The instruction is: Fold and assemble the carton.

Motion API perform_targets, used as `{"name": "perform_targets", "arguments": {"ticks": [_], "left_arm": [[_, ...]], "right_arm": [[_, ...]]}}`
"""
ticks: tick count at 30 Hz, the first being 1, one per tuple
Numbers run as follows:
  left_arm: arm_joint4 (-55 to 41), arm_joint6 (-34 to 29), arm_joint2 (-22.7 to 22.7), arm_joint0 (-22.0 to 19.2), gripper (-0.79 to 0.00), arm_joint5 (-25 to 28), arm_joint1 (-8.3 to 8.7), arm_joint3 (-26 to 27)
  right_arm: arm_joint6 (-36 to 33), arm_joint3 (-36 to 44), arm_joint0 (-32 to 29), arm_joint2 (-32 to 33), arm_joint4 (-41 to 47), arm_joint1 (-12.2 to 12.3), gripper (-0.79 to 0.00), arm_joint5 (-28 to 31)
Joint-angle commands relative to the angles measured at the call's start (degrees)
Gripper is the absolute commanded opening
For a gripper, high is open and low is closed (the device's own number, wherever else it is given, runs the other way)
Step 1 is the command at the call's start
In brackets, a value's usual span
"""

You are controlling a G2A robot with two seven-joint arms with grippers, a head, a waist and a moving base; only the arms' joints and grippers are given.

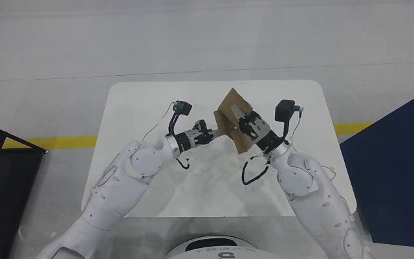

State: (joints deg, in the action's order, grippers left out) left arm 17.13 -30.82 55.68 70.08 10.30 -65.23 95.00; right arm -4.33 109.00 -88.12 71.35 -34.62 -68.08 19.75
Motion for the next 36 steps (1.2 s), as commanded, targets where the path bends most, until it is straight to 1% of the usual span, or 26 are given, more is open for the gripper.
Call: {"name": "perform_targets", "arguments": {"ticks": [1, 5, 8, 10, 13, 15, 19, 22, 25, 26, 27, 28, 29, 31, 32, 34, 36], "left_arm": [[-0.01, 0.30, -0.54, -0.39, 0.000, -0.04, -0.22, -0.29], [-0.59, 0.88, -0.75, -0.85, 0.000, 0.07, -0.50, -1.07], [-1.19, 1.25, 0.48, -0.63, 0.000, 0.52, -0.39, -1.70], [-2.23, 1.20, 2.58, 0.17, 0.000, 1.24, -0.02, -2.27], [-3.90, 0.60, 6.67, 2.10, 0.000, 2.36, 0.79, -2.80], [-5.64, 0.18, 9.62, 3.65, 0.000, 2.59, 1.32, -3.00], [-9.03, -1.65, 15.81, 6.59, 0.000, 3.41, 2.42, -2.94], [-12.11, -2.36, 19.81, 8.64, 0.000, 3.31, 3.00, -2.61], [-13.40, -2.54, 22.75, 10.55, 0.000, 3.08, 3.44, -2.24], [-13.77, -2.69, 23.44, 11.06, 0.000, 2.96, 3.54, -2.15], [-13.77, -2.69, 23.44, 11.06, 0.000, 2.96, 3.54, -2.15], [-13.77, -2.69, 23.44, 11.06, 0.000, 2.96, 3.54, -2.15], [-13.77, -2.69, 23.44, 11.06, 0.000, 2.96, 3.54, -2.15], [-13.77, -2.69, 23.44, 11.06, 0.000, 2.96, 3.54, -2.15], [-13.77, -2.69, 23.44, 11.06, 0.000, 2.96, 3.54, -2.15], [-13.77, -2.69, 23.44, 11.06, 0.000, 2.96, 3.54, -2.15], [-13.77, -2.69, 23.44, 11.06, 0.000, 2.96, 3.54, -2.15]], "right_arm": [[-0.07, -0.27, 0.07, -0.43, 1.15, -0.10, -0.785, 0.30], [-0.97, -0.96, 0.00, -0.55, 2.09, -0.13, -0.785, 0.71], [-0.78, -0.25, -0.80, 1.19, 3.63, 0.04, -0.785, 1.52], [-0.42, 0.60, -1.89, 3.07, 5.94, 0.22, -0.785, 2.84], [0.29, 1.66, -4.01, 6.43, 11.84, 0.53, -0.785, 6.50], [1.21, 2.24, -5.60, 8.57, 17.75, 0.66, -0.785, 9.70], [0.51, 2.33, -7.90, 11.61, 29.98, 0.90, -0.785, 14.74], [0.51, 2.33, -7.90, 11.61, 29.98, 0.90, -0.785, 14.74], [0.51, 2.33, -7.90, 11.61, 29.98, 0.90, -0.785, 14.74], [0.51, 2.33, -7.90, 11.61, 29.98, 0.90, -0.686, 14.74], [0.51, 2.33, -7.90, 11.61, 29.98, 0.90, -0.785, 14.74], [0.51, 2.33, -7.90, 11.61, 29.98, 0.90, -0.785, 14.74], [0.67, 2.05, -8.45, 10.16, 34.41, 0.71, -0.785, 13.58], [0.15, 1.31, -8.02, 8.95, 40.13, 0.51, -0.785, 11.02], [-0.41, 1.35, -8.17, 7.55, 46.34, 0.30, -0.785, 9.99], [-2.42, 0.82, -7.72, 7.32, 54.67, 0.22, -0.785, 7.31], [-4.44, 0.84, -7.63, 6.91, 66.92, 0.02, -0.785, 3.89]]}}
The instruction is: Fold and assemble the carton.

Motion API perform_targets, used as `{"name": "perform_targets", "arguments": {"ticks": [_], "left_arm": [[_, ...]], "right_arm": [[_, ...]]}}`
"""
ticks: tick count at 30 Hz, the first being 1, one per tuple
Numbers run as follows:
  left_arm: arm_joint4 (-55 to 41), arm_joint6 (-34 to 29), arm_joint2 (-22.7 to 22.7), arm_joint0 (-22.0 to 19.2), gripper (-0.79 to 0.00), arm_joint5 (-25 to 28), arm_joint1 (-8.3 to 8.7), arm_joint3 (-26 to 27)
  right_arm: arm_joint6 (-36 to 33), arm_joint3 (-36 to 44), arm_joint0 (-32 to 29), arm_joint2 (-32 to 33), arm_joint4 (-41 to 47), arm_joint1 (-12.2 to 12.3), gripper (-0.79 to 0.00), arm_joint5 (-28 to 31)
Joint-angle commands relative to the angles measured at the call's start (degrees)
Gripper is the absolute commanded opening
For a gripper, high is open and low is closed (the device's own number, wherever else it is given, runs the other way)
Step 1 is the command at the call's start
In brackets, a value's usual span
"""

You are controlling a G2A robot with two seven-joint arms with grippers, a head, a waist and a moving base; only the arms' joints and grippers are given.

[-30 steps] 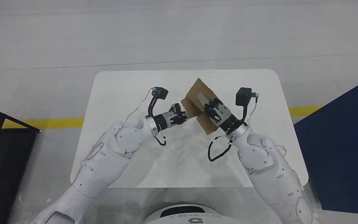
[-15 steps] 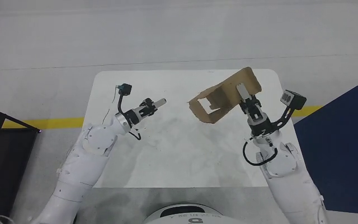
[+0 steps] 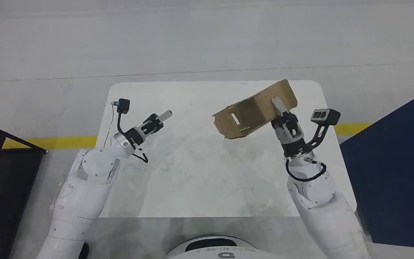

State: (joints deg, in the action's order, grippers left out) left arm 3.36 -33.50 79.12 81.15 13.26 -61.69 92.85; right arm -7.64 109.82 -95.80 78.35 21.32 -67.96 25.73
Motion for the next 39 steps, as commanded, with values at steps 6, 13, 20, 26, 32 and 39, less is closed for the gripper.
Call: {"name": "perform_targets", "arguments": {"ticks": [6, 13, 20, 26, 32, 39], "left_arm": [[0.00, 0.00, 0.00, 0.00, 0.000, 0.00, 0.00, 0.00], [0.00, 0.00, 0.00, 0.00, 0.000, 0.00, 0.00, 0.00], [0.00, 0.00, 0.00, 0.00, 0.000, 0.00, 0.00, 0.00], [0.00, 0.00, 0.00, 0.00, 0.000, 0.00, 0.00, 0.00], [0.27, 0.44, -0.70, 0.37, 0.000, 0.41, -0.10, 1.17], [-0.09, -1.01, -3.96, -0.72, 0.000, 1.41, -0.50, 5.95]], "right_arm": [[-9.25, -0.35, 0.14, 0.57, 49.35, -0.58, -0.785, -19.67], [-3.65, -0.89, 0.86, 0.32, 73.39, -1.07, -0.785, -36.66], [-2.75, -0.52, 1.10, 0.48, 73.06, -1.04, -0.785, -37.24], [-2.75, -0.52, 1.10, 0.48, 73.06, -1.04, -0.785, -37.24], [14.90, -6.78, 4.08, -0.92, 94.74, -1.84, -0.785, -42.45], [35.53, -10.10, 7.37, -0.77, 117.33, -2.24, -0.785, -42.49]]}}
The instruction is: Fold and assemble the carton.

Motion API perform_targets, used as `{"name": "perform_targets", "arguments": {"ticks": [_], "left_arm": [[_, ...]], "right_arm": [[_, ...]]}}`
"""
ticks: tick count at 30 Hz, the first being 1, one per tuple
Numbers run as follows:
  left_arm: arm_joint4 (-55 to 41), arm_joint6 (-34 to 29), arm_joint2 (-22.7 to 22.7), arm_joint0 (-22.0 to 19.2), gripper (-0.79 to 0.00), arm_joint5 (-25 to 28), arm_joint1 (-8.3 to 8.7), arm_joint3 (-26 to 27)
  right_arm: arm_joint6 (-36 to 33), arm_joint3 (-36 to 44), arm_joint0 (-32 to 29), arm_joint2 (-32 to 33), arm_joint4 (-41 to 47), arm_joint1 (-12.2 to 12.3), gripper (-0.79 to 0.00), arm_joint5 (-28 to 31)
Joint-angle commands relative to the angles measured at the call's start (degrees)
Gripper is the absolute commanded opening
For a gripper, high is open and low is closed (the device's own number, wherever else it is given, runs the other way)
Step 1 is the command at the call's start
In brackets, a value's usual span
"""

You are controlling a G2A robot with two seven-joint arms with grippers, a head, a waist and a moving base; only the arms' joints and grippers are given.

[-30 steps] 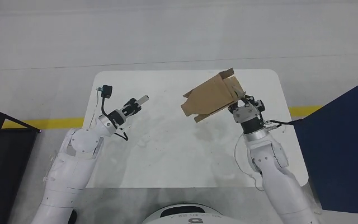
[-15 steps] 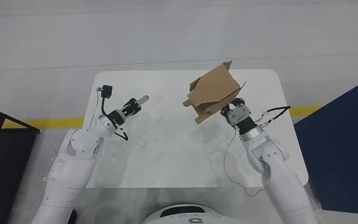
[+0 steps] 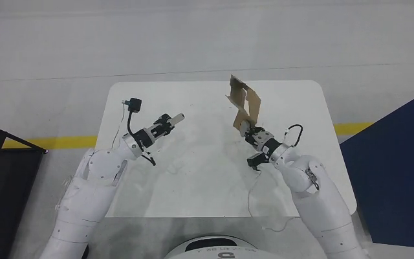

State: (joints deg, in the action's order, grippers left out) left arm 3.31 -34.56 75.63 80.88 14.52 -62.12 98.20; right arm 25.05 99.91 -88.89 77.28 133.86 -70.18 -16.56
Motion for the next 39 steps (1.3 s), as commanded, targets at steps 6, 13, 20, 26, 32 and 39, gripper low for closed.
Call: {"name": "perform_targets", "arguments": {"ticks": [6, 13, 20, 26, 32, 39], "left_arm": [[-1.17, 0.42, -3.18, -3.06, 0.000, 0.42, -0.63, 2.22], [-1.41, 0.65, -4.38, -4.20, 0.000, 0.07, -0.90, 1.62], [-2.82, 0.10, -4.38, -4.55, 0.000, 0.19, -0.97, 2.37], [-3.83, 1.20, -4.45, -4.73, 0.000, 0.85, -1.13, 3.71], [-0.51, 5.72, -7.05, -7.94, 0.000, 0.86, -1.88, 5.77], [10.28, 10.13, -13.82, -13.99, 0.000, -2.26, -3.32, 5.78]], "right_arm": [[3.77, 1.85, -0.38, 1.95, 6.16, 0.31, -0.785, -1.61], [-11.06, 6.77, -4.41, 2.41, -15.68, 0.66, -0.785, 0.17], [-17.06, 6.17, -5.91, 0.37, -23.53, 0.37, -0.785, 3.78], [-17.06, 6.17, -5.91, 0.37, -23.53, 0.37, -0.785, 3.78], [-19.07, 6.11, -6.11, -0.71, -32.78, 0.33, -0.785, 7.87], [-22.79, 5.04, -7.53, -3.07, -38.65, -0.09, -0.785, 11.54]]}}
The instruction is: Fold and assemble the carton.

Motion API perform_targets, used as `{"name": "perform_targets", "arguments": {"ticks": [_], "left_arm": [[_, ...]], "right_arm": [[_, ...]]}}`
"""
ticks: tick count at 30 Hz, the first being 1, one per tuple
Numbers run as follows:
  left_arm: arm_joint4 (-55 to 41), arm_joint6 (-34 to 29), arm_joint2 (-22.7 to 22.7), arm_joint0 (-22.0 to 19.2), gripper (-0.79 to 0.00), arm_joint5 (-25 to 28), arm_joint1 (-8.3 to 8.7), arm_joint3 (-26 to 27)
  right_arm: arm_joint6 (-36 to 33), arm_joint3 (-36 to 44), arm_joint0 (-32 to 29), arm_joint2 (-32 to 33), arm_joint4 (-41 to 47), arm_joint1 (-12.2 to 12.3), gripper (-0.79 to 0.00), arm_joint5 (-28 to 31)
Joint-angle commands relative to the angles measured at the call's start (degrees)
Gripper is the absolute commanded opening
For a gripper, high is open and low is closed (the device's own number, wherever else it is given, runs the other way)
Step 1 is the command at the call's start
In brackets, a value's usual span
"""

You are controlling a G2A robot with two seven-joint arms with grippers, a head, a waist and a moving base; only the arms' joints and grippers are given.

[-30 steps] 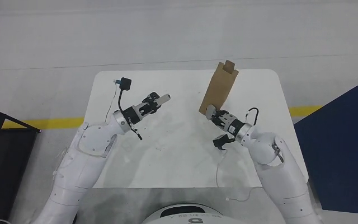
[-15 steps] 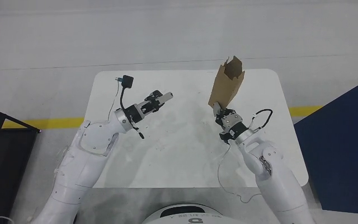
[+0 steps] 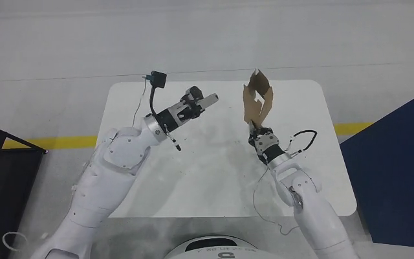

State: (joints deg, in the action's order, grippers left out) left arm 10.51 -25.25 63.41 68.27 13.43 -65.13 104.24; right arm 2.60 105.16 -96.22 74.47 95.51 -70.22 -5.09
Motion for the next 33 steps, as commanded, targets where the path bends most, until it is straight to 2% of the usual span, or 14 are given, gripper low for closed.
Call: {"name": "perform_targets", "arguments": {"ticks": [1, 7, 14, 24, 33], "left_arm": [[4.84, 1.61, -2.95, -2.42, 0.000, -2.04, -0.62, -0.71], [11.80, 4.57, -10.10, -8.48, 0.000, -6.56, -2.63, -4.95], [11.47, 4.20, -15.71, -14.18, 0.000, -8.59, -5.03, -9.50], [13.38, 3.68, -18.73, -17.78, 0.000, -11.47, -7.07, -12.93], [12.84, 3.22, -17.85, -17.98, 0.000, -11.75, -7.85, -14.31]], "right_arm": [[-0.54, -0.37, -0.32, -0.37, -0.56, -0.09, -0.785, 0.03], [-1.62, -0.36, -1.45, -0.32, -0.80, -0.18, -0.785, -1.05], [-2.17, -0.33, -2.42, 1.41, -0.30, -0.15, -0.785, -2.09], [-1.95, -0.19, -2.07, 1.69, -1.22, -0.39, -0.785, -2.20], [-2.26, -0.29, -2.15, 1.52, 0.31, -0.82, -0.785, -1.26]]}}
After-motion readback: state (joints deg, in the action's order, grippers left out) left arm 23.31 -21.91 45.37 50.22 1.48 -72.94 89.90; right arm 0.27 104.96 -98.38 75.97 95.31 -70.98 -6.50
